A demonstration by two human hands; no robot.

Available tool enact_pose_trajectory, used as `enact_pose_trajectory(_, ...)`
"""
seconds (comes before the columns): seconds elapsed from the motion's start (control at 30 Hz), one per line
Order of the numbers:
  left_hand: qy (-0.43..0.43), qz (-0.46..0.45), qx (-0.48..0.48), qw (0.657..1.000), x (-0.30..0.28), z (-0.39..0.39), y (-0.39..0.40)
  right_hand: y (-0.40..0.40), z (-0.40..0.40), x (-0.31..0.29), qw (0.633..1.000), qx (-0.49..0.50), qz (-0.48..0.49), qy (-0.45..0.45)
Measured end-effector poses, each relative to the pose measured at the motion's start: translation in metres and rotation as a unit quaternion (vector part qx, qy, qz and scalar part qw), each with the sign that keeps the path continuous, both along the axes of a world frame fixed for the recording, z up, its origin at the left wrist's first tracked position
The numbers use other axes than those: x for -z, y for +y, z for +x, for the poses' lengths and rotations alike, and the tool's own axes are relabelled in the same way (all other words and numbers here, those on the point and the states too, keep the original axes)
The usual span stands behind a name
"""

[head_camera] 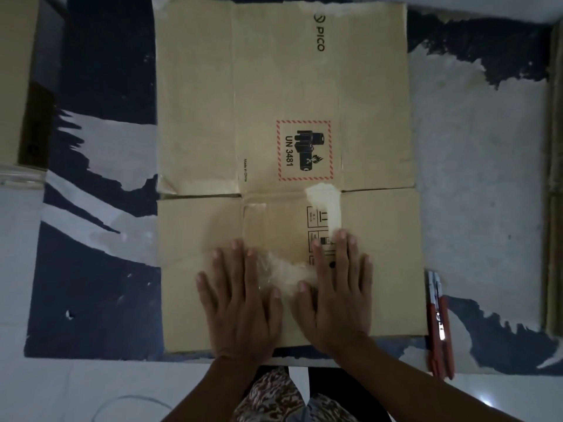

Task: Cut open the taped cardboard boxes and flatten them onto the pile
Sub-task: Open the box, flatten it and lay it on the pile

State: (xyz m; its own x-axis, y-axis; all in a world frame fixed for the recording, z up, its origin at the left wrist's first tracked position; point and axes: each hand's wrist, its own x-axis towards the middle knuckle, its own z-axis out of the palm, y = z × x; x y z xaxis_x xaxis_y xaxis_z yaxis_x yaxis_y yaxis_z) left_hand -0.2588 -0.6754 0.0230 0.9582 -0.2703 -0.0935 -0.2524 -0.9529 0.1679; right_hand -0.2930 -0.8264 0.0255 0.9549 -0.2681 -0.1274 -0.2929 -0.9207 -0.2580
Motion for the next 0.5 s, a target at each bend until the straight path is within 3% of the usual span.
enact_pose_trajectory(0.13, 0.023, -0.018, -0.007, 1.000, 0.001, 0.001, 0.006, 0.003, -0.001, -0.003, 1.000, 0.001, 0.013, 0.026)
enact_pose_trajectory(0.27, -0.004, -0.125, -0.025, 0.992, -0.008, 0.011, 0.016, 0.000, 0.002, -0.011, 0.997, 0.013, 0.075, 0.033)
enact_pose_trajectory(0.37, 0.038, -0.121, -0.155, 0.980, -0.022, 0.030, 0.029, -0.025, 0.008, -0.025, 0.995, -0.005, 0.095, 0.027)
enact_pose_trajectory(0.43, 0.114, -0.110, -0.292, 0.943, -0.034, 0.041, 0.034, -0.049, 0.014, -0.037, 0.994, 0.101, 0.039, 0.034)
enact_pose_trajectory(0.5, 0.139, -0.112, -0.330, 0.927, -0.044, 0.049, 0.034, -0.072, 0.024, -0.053, 0.955, 0.283, 0.042, 0.080)
